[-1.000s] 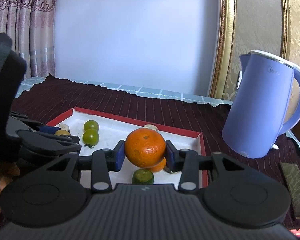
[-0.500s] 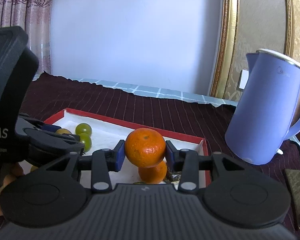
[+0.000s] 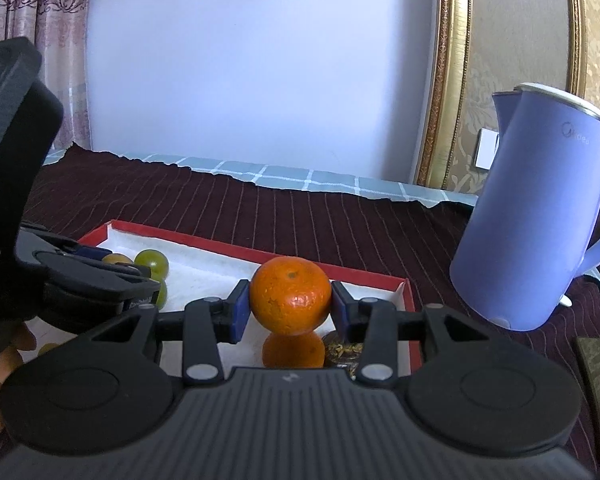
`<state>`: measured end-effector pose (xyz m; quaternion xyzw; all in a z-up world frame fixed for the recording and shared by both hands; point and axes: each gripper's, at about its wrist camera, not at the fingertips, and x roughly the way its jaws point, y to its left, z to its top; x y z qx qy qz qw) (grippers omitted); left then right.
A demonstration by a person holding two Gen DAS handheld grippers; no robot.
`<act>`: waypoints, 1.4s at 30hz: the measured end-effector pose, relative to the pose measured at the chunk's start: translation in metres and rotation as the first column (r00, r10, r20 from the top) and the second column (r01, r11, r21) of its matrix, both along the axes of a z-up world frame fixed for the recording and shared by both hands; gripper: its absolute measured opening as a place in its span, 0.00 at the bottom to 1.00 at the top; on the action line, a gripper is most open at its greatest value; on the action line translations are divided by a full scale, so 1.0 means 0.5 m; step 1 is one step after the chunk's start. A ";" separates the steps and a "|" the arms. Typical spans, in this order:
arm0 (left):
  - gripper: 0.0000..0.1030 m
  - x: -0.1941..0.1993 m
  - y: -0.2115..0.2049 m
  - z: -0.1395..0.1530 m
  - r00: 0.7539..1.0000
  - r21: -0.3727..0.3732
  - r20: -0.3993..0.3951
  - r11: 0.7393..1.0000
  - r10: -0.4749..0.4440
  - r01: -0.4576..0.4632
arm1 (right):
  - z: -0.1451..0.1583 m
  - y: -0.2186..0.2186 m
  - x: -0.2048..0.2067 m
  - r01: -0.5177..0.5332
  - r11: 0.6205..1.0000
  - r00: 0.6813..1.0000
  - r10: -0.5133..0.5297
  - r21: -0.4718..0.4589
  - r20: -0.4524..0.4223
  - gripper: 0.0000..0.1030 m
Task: Organize fruits
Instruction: 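Open the left gripper to drop the tan fruit while the right releases the orange, then withdraw both open grippers up and away from the tray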
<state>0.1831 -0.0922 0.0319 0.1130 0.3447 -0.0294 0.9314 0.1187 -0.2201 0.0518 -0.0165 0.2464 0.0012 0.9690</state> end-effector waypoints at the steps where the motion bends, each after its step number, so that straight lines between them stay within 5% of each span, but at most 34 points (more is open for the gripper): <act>1: 0.28 0.002 -0.001 0.000 1.000 -0.003 -0.002 1.000 -0.001 0.001 | -0.001 -0.001 0.002 0.003 1.000 1.000 -0.003 0.001 -0.002 0.38; 19: 0.29 0.002 -0.027 -0.001 1.000 0.009 0.016 1.000 -0.013 0.012 | -0.025 -0.018 0.024 0.033 0.999 0.999 -0.032 0.019 -0.044 0.39; 23: 0.29 0.002 -0.025 0.001 1.000 0.000 0.016 1.000 -0.011 0.011 | -0.019 -0.019 0.018 0.045 0.999 0.999 -0.045 0.005 -0.021 0.50; 42: 0.29 -0.019 -0.001 0.001 1.000 -0.017 0.000 1.000 0.011 -0.011 | -0.022 -0.020 0.002 0.048 0.999 0.999 -0.048 0.008 -0.020 0.53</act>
